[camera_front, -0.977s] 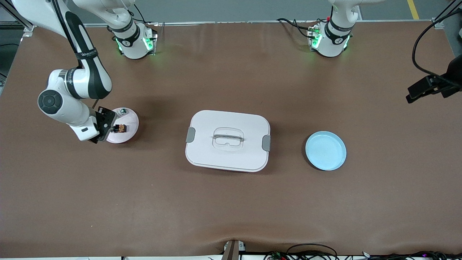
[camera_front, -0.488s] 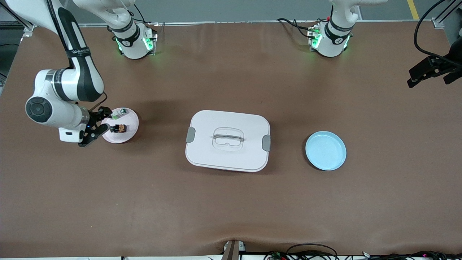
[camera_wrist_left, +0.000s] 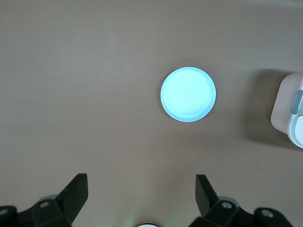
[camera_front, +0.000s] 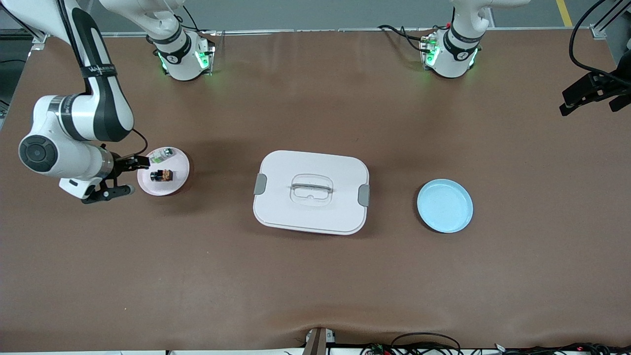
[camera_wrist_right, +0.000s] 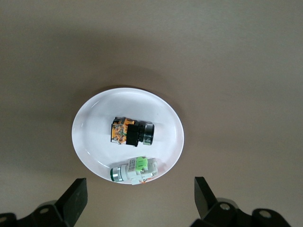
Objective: Transfer orange switch to right arm and place
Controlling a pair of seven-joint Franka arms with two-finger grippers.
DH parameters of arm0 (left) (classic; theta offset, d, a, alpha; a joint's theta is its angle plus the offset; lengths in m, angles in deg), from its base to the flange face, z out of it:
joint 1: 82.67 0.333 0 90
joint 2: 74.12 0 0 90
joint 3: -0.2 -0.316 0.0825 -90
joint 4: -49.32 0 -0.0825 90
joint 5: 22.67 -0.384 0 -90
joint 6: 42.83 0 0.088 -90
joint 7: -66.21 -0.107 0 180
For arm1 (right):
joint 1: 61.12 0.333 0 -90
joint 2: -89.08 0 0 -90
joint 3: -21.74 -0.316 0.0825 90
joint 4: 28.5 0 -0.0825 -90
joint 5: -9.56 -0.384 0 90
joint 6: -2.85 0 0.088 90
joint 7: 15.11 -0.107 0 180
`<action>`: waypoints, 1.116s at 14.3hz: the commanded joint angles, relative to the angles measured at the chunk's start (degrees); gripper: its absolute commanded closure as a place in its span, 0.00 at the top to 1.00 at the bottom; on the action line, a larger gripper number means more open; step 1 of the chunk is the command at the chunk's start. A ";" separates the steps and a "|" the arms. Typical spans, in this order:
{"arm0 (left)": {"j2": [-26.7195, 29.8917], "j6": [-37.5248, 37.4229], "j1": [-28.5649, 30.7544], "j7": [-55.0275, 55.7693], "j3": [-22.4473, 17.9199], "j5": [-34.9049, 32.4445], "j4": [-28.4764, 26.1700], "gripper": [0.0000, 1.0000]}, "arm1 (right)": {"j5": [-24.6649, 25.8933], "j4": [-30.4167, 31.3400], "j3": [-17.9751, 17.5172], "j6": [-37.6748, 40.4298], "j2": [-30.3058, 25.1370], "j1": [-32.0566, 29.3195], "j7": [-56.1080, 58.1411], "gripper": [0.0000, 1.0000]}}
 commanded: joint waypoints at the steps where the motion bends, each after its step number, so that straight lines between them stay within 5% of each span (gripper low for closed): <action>1: 2.65 0.54 -0.82 -1.25 -0.70 0.91 -3.17 1.00 | -0.51 -3.77 -0.52 1.81 1.37 -1.74 -6.08 1.00; 11: 3.01 0.63 -0.73 -1.17 -0.26 1.00 -3.88 1.00 | -0.86 -17.04 -0.61 2.86 4.18 -4.03 -14.19 1.00; 14: 3.01 0.63 -0.73 -1.08 -0.26 1.53 -3.79 1.00 | -7.78 -19.85 -0.43 3.12 2.43 -4.12 -13.76 1.00; 16: 2.92 0.63 -0.73 -0.90 -0.26 1.53 -3.79 1.00 | -7.80 -20.04 -0.43 3.21 -0.29 -4.03 -13.40 1.00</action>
